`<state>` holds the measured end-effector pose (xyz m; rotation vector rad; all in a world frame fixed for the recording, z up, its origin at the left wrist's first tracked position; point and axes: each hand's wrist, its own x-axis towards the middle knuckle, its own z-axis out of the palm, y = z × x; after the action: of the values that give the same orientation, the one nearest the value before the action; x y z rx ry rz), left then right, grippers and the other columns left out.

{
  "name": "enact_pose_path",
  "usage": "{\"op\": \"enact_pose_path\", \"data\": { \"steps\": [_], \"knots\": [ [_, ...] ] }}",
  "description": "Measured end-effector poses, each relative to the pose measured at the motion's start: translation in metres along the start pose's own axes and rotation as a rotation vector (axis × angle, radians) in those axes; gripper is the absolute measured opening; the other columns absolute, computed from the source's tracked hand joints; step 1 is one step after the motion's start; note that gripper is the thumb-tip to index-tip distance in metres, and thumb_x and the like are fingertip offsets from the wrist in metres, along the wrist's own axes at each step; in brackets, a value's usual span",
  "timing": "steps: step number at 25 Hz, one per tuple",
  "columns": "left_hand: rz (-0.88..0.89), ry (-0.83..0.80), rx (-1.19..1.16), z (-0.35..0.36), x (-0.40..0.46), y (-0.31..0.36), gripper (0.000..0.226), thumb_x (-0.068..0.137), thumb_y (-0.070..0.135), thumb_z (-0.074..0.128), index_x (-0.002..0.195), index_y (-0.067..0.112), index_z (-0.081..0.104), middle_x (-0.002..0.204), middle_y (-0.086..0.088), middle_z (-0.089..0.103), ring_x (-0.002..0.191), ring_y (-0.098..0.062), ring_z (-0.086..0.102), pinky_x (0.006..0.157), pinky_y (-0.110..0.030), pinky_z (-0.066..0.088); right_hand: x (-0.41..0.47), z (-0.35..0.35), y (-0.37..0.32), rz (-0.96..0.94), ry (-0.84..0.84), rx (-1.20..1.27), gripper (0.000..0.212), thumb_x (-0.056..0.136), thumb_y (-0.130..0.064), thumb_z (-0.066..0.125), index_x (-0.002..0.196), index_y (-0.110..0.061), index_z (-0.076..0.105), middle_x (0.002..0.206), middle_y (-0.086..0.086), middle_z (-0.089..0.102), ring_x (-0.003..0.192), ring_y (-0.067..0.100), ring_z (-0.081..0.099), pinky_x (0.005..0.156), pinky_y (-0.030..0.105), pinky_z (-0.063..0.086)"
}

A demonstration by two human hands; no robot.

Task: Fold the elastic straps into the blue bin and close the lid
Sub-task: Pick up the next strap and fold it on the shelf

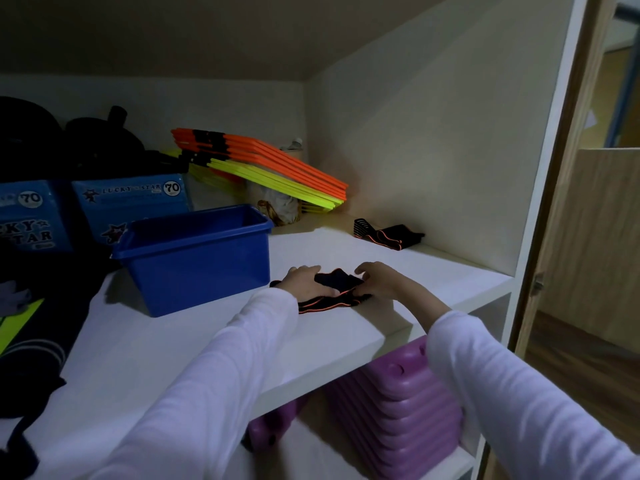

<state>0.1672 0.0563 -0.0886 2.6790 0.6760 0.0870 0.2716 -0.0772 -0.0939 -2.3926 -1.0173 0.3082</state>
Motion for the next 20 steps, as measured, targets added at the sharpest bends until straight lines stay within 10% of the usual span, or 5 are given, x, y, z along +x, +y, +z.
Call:
{"op": "enact_pose_path", "data": {
  "steps": [2, 6, 9, 14, 20],
  "knots": [
    [-0.023, -0.006, -0.017, -0.002, 0.001, 0.000, 0.095, 0.081, 0.047, 0.065, 0.152, 0.016, 0.012, 0.156, -0.012, 0.018, 0.144, -0.029, 0.022, 0.117, -0.041, 0.026, 0.000, 0.001, 0.001, 0.073, -0.023, -0.028, 0.062, 0.085, -0.022, 0.063, 0.140, -0.006, 0.039, 0.138, 0.014, 0.045, 0.128, 0.028, 0.044, 0.100, 0.033, 0.041],
    [-0.051, 0.034, -0.103, -0.004, 0.002, 0.001, 0.108, 0.073, 0.040, 0.075, 0.152, 0.015, 0.007, 0.154, -0.011, 0.015, 0.144, -0.030, 0.023, 0.114, -0.048, 0.028, 0.002, 0.002, 0.005, 0.076, -0.046, 0.047, 0.022, 0.082, -0.017, 0.064, 0.077, 0.005, 0.058, 0.077, 0.009, 0.050, 0.081, 0.020, 0.048, 0.059, 0.026, 0.032],
    [-0.039, 0.057, -0.206, -0.008, 0.001, -0.005, 0.081, 0.072, 0.032, 0.077, 0.139, 0.014, 0.034, 0.138, -0.011, 0.038, 0.128, -0.031, 0.044, 0.107, -0.045, 0.038, 0.005, 0.003, 0.007, 0.073, -0.046, 0.124, 0.031, 0.080, -0.009, 0.063, 0.099, 0.016, 0.064, 0.083, 0.012, 0.052, 0.080, 0.020, 0.047, 0.059, 0.027, 0.032],
    [-0.059, 0.109, -0.932, -0.023, -0.013, -0.013, 0.012, 0.087, 0.003, 0.054, 0.089, 0.015, 0.053, 0.103, -0.009, 0.059, 0.103, -0.024, 0.055, 0.095, -0.035, 0.047, 0.006, 0.007, 0.003, 0.096, 0.077, 0.077, 0.016, 0.083, -0.004, 0.053, 0.069, -0.004, 0.047, 0.068, 0.004, 0.045, 0.082, 0.023, 0.045, 0.051, 0.023, 0.026],
    [-0.092, 0.086, -1.198, -0.033, -0.029, -0.032, 0.036, 0.091, 0.046, 0.051, 0.100, 0.011, 0.057, 0.095, -0.006, 0.063, 0.098, -0.020, 0.059, 0.100, -0.038, 0.047, 0.020, 0.011, -0.001, 0.079, 0.179, -0.020, 0.012, 0.088, -0.005, 0.046, 0.094, -0.001, 0.056, 0.113, 0.021, 0.063, 0.101, 0.031, 0.058, 0.064, 0.028, 0.039]
  ]
}}
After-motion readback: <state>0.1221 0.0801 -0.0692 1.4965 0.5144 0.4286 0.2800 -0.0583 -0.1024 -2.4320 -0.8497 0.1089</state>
